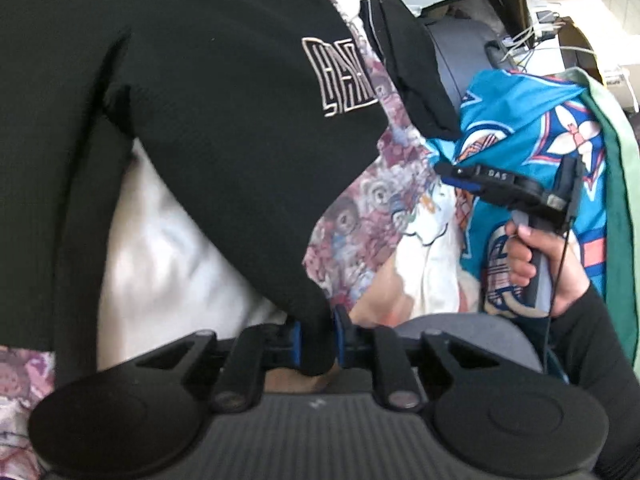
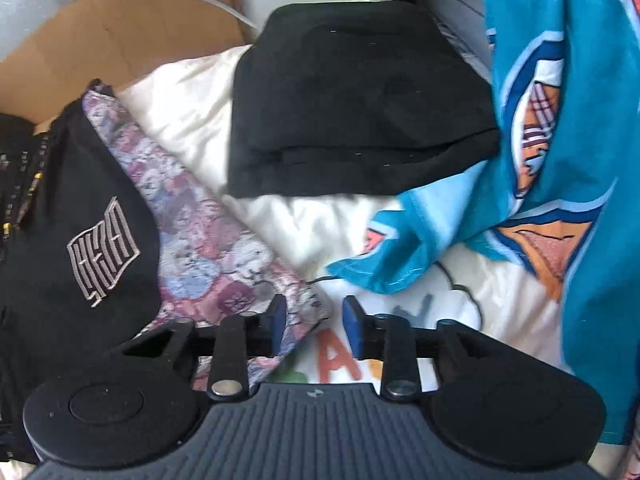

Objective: Fold clothes

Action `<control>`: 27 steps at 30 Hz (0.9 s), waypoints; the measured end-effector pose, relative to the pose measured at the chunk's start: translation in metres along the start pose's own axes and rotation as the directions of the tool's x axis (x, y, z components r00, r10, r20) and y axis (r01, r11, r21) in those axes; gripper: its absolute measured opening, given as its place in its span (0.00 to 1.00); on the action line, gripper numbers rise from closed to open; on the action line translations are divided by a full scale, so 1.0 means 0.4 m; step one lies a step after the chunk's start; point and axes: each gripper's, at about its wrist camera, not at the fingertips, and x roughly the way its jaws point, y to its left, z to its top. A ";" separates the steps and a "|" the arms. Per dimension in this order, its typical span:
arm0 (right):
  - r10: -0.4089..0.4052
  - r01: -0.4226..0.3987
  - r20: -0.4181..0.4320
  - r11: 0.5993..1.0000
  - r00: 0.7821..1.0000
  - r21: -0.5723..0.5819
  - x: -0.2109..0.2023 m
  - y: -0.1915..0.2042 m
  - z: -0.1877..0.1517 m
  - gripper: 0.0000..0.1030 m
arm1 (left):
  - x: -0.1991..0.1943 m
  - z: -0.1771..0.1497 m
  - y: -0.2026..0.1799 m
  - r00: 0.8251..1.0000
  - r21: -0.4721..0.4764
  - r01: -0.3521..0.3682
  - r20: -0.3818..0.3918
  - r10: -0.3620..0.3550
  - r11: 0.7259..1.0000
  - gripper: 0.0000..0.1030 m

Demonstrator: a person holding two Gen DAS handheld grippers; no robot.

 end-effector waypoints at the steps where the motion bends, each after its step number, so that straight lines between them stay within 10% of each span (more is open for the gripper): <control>1: -0.003 0.003 -0.004 1.000 1.000 0.004 0.006 -0.002 0.000 0.35 | 0.001 0.002 0.001 1.000 0.001 0.000 0.006 0.000 1.000 0.11; 13: 0.086 -0.080 -0.048 0.990 0.995 0.113 0.095 -0.010 -0.004 0.36 | -0.049 0.034 0.005 0.995 0.096 -0.097 0.046 0.093 0.991 0.01; 19: 0.066 -0.062 -0.052 0.994 0.996 0.087 0.090 0.001 -0.012 0.04 | -0.026 0.031 -0.009 0.999 0.084 -0.037 0.001 0.037 0.996 0.01; 27: 0.015 -0.015 0.003 1.000 1.000 0.017 -0.018 0.020 0.042 0.03 | -0.028 0.037 -0.060 0.996 0.128 0.080 0.020 -0.084 0.988 0.02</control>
